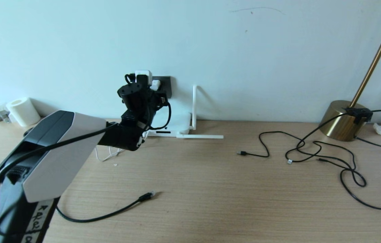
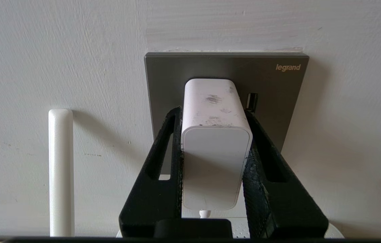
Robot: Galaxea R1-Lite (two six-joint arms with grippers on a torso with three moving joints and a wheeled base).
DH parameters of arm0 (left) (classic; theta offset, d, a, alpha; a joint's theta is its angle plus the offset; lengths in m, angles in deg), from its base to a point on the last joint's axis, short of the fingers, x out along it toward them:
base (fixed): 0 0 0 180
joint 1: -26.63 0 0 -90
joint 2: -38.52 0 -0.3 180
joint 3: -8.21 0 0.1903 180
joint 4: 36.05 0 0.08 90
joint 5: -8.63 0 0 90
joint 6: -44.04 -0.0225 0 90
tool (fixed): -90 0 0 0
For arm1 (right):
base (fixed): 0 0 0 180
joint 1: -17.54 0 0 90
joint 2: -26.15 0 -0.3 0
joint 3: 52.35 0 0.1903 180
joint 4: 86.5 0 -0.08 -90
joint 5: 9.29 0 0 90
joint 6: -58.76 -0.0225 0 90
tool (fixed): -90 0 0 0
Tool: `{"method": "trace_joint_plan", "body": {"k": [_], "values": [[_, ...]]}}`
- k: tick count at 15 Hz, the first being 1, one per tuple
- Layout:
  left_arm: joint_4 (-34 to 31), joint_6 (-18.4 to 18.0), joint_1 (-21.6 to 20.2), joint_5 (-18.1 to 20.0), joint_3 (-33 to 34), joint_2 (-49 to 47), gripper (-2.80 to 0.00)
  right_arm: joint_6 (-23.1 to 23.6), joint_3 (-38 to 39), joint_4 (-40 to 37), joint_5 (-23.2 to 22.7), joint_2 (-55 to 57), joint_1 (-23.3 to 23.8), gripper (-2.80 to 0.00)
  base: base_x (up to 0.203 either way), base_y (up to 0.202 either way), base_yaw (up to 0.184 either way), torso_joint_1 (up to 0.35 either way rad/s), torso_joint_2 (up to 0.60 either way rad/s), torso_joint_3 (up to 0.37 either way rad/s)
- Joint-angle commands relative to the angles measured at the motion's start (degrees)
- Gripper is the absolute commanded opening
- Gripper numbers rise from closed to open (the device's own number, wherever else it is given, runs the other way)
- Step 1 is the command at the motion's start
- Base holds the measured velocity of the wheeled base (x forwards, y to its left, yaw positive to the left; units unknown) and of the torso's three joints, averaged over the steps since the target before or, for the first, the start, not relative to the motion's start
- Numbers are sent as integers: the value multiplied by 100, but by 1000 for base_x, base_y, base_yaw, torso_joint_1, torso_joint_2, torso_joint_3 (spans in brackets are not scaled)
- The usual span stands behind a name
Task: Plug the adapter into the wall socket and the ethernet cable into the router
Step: Plug plug into socket
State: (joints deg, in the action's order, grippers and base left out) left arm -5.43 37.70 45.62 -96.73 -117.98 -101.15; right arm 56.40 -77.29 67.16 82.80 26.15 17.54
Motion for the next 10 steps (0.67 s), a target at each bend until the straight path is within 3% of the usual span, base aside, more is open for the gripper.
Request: {"method": "trace_joint_plan", "body": {"k": [1, 10], "values": [[32, 1, -1, -46, -142, -113, -280, -1, -1, -1, -3, 0, 0, -280, 0, 0, 0, 0, 0, 0], [24, -8, -1, -37, -142, -105, -280, -5, -1, -1, 1, -8, 0, -280, 0, 0, 0, 0, 0, 0]]}}
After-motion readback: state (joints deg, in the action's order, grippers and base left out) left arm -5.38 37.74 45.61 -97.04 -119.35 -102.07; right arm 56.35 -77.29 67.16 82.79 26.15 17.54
